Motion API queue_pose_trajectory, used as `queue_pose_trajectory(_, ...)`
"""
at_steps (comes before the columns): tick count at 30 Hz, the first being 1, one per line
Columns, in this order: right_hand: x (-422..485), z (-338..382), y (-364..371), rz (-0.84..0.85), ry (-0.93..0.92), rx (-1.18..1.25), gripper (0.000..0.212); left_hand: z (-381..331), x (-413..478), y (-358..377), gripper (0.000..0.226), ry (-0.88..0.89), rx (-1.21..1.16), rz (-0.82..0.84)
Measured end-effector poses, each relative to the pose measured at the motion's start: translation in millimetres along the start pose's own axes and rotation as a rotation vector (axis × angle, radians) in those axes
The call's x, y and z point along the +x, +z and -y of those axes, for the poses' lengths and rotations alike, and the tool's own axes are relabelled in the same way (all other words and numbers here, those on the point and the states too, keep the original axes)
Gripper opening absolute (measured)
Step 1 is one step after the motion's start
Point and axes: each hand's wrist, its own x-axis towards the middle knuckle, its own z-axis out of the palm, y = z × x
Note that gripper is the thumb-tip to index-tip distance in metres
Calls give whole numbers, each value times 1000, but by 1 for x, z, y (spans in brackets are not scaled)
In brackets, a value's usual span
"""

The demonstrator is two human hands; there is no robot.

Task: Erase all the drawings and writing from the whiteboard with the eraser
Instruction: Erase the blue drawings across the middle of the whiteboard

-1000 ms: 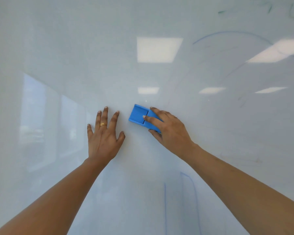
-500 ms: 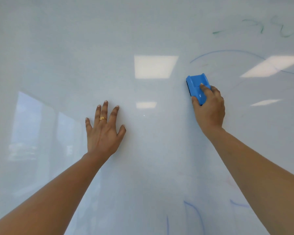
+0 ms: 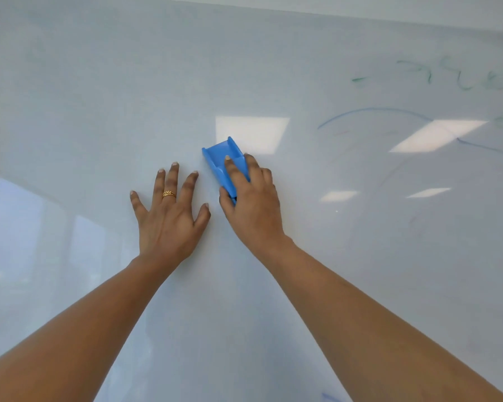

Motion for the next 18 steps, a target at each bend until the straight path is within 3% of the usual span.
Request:
queue_pose_trajectory(5,23,-30,-12,30,52,-43,51,-4,17,3,70,21,17,-26)
queue_pose_trajectory(14,10,-136,-69,-201,514,-85,52,-26,31,16,74,17,36,-77)
queue_pose_trajectory(18,0,-150,-78,-249,627,-107,51,-28,30,20,80,25,89,-90)
